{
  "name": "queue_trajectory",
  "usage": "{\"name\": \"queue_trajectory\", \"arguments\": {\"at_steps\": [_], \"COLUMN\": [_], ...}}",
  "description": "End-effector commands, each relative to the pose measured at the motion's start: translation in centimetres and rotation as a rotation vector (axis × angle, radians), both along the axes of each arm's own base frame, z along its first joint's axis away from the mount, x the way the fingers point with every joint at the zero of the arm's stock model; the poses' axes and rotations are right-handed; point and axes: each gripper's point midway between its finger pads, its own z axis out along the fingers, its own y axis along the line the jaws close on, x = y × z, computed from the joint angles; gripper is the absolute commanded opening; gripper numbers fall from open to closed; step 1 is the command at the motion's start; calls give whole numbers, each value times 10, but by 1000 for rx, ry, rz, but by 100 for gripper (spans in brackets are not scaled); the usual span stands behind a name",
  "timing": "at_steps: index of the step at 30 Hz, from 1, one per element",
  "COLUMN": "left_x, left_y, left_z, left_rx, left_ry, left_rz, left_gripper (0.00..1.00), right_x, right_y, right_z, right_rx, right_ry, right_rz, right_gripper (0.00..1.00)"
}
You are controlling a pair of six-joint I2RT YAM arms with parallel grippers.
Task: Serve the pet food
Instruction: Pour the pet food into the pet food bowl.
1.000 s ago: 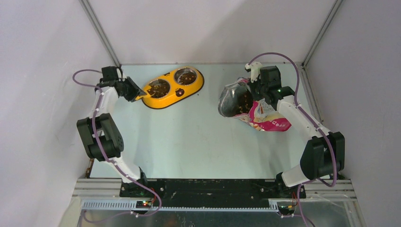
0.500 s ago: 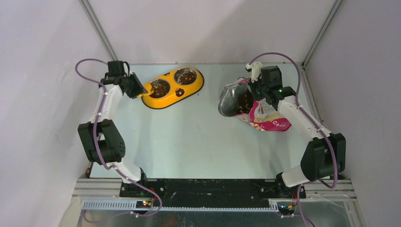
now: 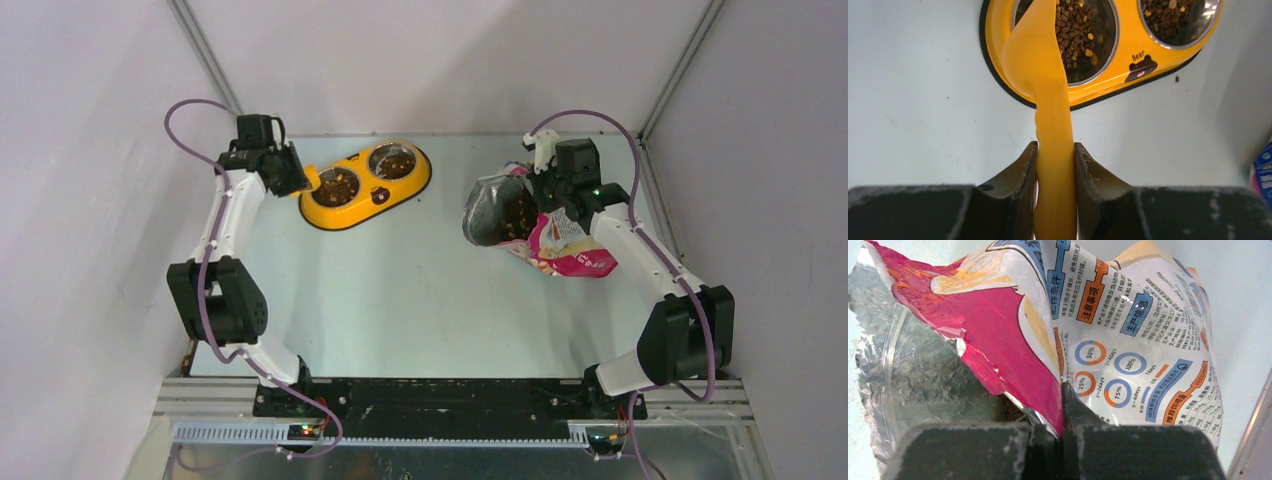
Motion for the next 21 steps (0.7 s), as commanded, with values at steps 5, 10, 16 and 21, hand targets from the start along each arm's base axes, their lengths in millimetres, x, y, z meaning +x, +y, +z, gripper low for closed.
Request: {"name": "queue_trajectory", "arguments": {"at_steps": [5,10,16,21], "left_x": [3,2,3,1], "left_y": [-12,-19,-24,-29], "left_z": [22,19,22,25], "left_rx": [218,316,437,531], "left_ry": [-46,-41,-78,-93], "left_rz": [-121,-156,-188,-226], "left_gripper": [0,0,0,0], "right_x": [-2,-2,-2,-2], "right_y": [-6,-6,-6,-6], "right_z": [20,20,18,18], "right_rx": [18,18,18,18], "right_ry": [-46,-43,-38,-37], "right_rz": [-21,-20,-18,-19], "right_gripper": [0,0,0,0]}}
